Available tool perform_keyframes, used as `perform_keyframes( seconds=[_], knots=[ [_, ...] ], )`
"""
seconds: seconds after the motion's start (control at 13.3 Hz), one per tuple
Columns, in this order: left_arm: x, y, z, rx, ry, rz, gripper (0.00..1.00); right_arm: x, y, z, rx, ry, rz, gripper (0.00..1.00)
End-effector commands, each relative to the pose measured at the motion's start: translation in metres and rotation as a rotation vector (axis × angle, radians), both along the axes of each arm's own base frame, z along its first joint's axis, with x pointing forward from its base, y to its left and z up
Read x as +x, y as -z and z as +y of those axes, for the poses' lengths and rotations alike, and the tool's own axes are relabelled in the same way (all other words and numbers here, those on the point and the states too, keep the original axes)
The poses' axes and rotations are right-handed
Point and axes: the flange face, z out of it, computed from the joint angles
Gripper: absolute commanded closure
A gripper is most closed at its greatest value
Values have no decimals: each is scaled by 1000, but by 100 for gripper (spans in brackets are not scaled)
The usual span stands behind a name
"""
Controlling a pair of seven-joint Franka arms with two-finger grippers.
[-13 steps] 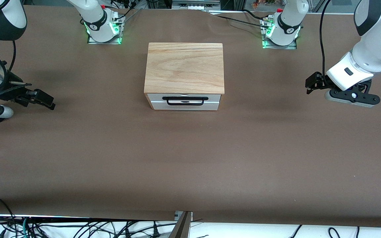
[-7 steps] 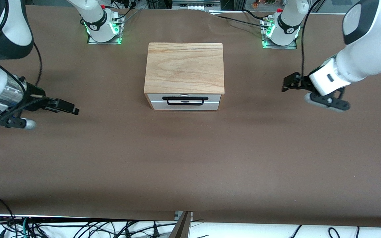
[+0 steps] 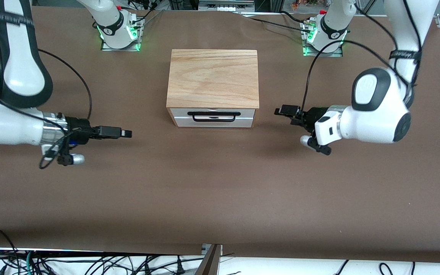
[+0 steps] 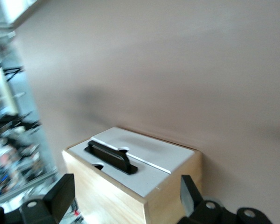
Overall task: Pull top drawer with both arms simultaneously
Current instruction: 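Move both grippers toward the black drawer handle from either end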
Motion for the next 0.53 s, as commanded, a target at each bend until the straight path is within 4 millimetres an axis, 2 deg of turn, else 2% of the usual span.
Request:
perform_keyframes(
  seconds=[0.0, 0.15, 0.3, 0.45],
  knots=[
    [17, 42, -28, -239, -5, -32, 0, -1, 73, -7, 261, -81, -22, 0],
    [13, 77, -53, -365, -17, -40, 0, -10, 124, 2, 434, -107, -57, 0],
    [6, 121, -65, -450, -5, -72, 3, -23, 152, 13, 526, -94, -100, 0],
    [-13, 155, -90, -580, -26, -94, 13, -36, 170, 41, 591, -89, -112, 0]
  ],
)
